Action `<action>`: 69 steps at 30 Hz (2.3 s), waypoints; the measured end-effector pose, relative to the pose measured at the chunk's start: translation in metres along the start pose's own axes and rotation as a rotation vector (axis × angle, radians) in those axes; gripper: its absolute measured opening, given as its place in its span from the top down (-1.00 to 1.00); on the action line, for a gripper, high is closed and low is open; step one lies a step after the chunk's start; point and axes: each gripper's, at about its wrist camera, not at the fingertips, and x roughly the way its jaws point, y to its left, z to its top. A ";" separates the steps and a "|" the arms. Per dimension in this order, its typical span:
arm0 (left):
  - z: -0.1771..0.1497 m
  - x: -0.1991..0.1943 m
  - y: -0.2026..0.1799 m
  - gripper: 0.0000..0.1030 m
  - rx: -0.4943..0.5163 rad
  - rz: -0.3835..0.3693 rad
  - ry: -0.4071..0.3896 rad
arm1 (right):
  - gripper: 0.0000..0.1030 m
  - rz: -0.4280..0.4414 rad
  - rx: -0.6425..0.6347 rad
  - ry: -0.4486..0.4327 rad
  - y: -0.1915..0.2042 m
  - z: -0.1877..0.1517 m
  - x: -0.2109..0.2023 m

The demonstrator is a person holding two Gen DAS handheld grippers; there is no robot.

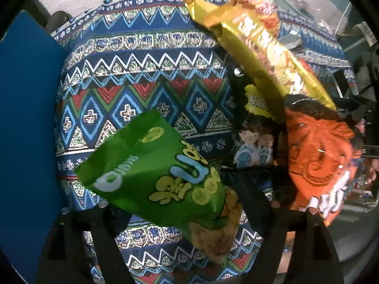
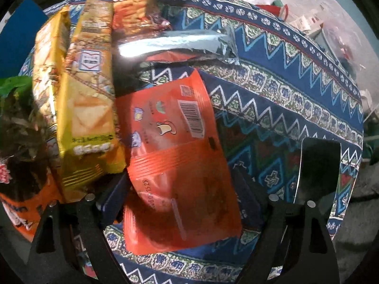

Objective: Organize snacks
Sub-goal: 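Grasp the green bag with the left gripper while the right grasps the orange bag, then carry the green bag and orange bag over the box with both grippers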

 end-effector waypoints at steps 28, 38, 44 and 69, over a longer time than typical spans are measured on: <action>0.007 -0.043 -0.019 0.18 0.142 0.070 -0.167 | 0.50 -0.027 0.102 -0.137 -0.012 -0.017 -0.063; -0.007 -0.076 -0.020 0.21 0.169 0.107 -0.258 | 0.50 -0.024 0.091 -0.256 0.010 -0.010 -0.101; -0.014 -0.092 -0.023 0.21 0.197 0.136 -0.316 | 0.50 -0.010 0.075 -0.310 0.020 -0.005 -0.120; -0.024 -0.168 0.000 0.21 0.207 0.194 -0.526 | 0.50 0.063 0.000 -0.479 0.080 0.028 -0.186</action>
